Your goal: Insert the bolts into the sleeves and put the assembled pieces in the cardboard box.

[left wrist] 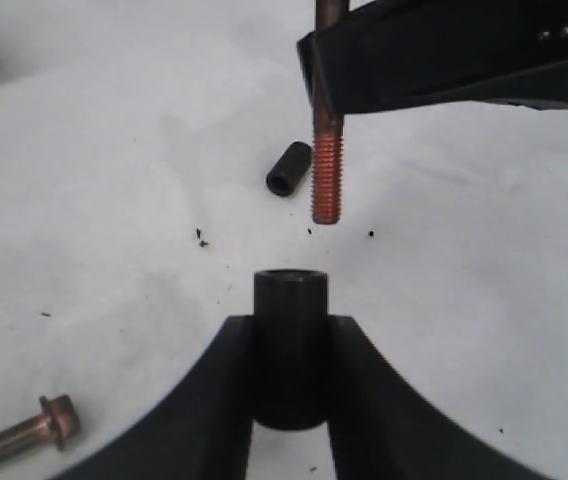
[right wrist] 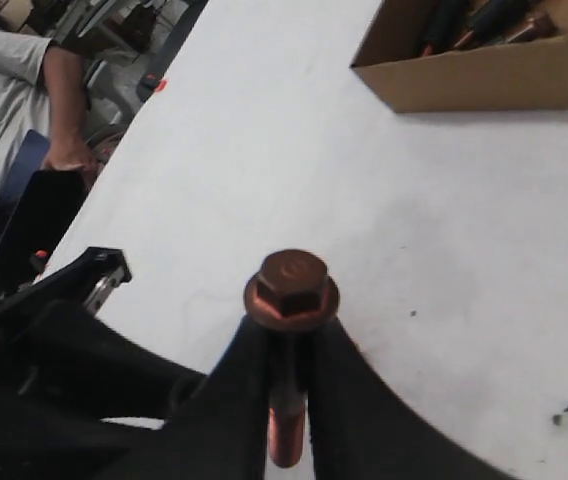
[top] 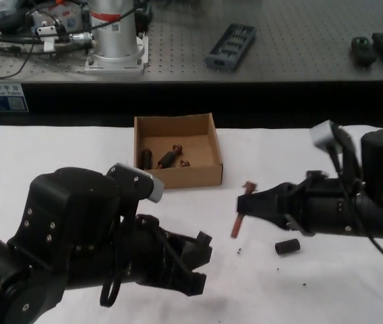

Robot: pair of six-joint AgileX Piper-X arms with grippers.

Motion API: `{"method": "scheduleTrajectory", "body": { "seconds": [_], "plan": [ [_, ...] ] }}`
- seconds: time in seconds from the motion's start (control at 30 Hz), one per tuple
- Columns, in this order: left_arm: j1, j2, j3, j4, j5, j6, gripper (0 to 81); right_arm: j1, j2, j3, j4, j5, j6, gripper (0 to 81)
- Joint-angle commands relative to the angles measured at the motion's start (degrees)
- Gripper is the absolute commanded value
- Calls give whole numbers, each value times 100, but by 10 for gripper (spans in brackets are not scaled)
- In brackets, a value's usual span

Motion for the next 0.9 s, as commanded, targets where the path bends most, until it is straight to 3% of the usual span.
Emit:
{"method": "scheduleTrajectory", "body": {
  "seconds": [0.0, 0.37, 0.87],
  "plan": [
    [-32, -71, 26, 254, 7, 82, 56, 189, 6, 33, -92, -195, 0, 50],
    [-32, -90, 26, 471, 842, 82, 56, 252, -7, 40, -92, -362, 0, 50],
    [-32, -183, 26, 496, 1055, 82, 56, 252, -7, 40, -92, -490, 3, 50]
  ]
}}
